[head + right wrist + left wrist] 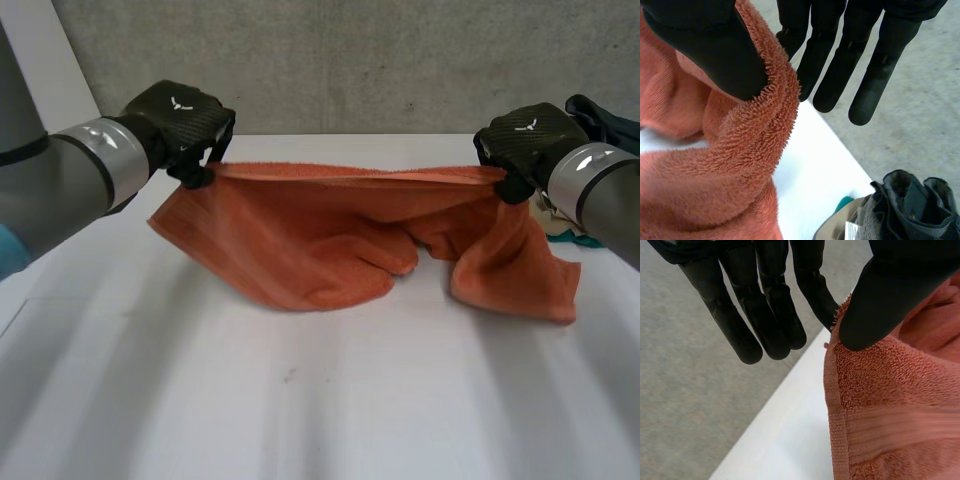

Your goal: Fold the laundry.

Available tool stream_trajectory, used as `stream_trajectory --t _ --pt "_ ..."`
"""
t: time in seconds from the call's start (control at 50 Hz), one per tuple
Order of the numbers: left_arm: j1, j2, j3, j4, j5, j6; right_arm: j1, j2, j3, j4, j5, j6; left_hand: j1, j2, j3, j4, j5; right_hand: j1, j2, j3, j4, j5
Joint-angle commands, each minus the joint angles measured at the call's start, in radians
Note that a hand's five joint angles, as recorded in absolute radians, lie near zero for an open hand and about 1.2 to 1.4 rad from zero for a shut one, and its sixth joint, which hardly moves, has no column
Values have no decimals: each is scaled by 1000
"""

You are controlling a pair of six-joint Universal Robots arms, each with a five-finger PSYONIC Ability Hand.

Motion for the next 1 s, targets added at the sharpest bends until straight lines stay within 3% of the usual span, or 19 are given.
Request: stream_trajectory --t 0.02,0.12,0.18,0.32,0.36,0.42,0.56,0.64,0.76,0.9,1.0 --pt "10 -72 32 -91 32 35 4 100 -102 116 -9 -105 237 201 206 197 241 266 219 213 201 212" --pt "27 -213 165 12 -8 39 7 216 -238 87 5 -115 237 201 206 197 241 266 219 213 201 212" --pt "33 -277 305 83 -16 11 14 292 -385 -20 31 -106 237 201 206 197 241 266 219 213 201 212" --pt "38 -252 550 325 -31 -228 23 355 -677 -446 140 -56 237 201 206 197 241 266 219 213 201 212" --pt "38 -207 572 380 -74 -318 23 342 -698 -558 131 -52 237 201 206 197 241 266 219 213 201 212" --pt "36 -181 572 414 -107 -382 26 311 -691 -597 97 -50 237 201 206 197 241 266 219 213 201 212" --pt "43 -152 460 344 -88 -393 27 219 -547 -499 48 -52 237 201 206 197 241 266 219 213 201 212" --pt "61 -124 272 264 -51 -325 27 145 -366 -403 41 -64 237 201 206 197 241 266 219 213 201 212" --pt "98 -92 -70 285 16 -215 32 88 -66 -364 -4 -73 237 201 206 197 241 266 219 213 201 212" --pt "122 -165 -319 440 55 -106 52 163 163 -384 -24 -81 237 201 206 197 241 266 219 213 201 212" --pt "116 -239 -355 453 55 -41 56 257 190 -376 -15 -76 237 201 206 197 241 266 219 213 201 212"
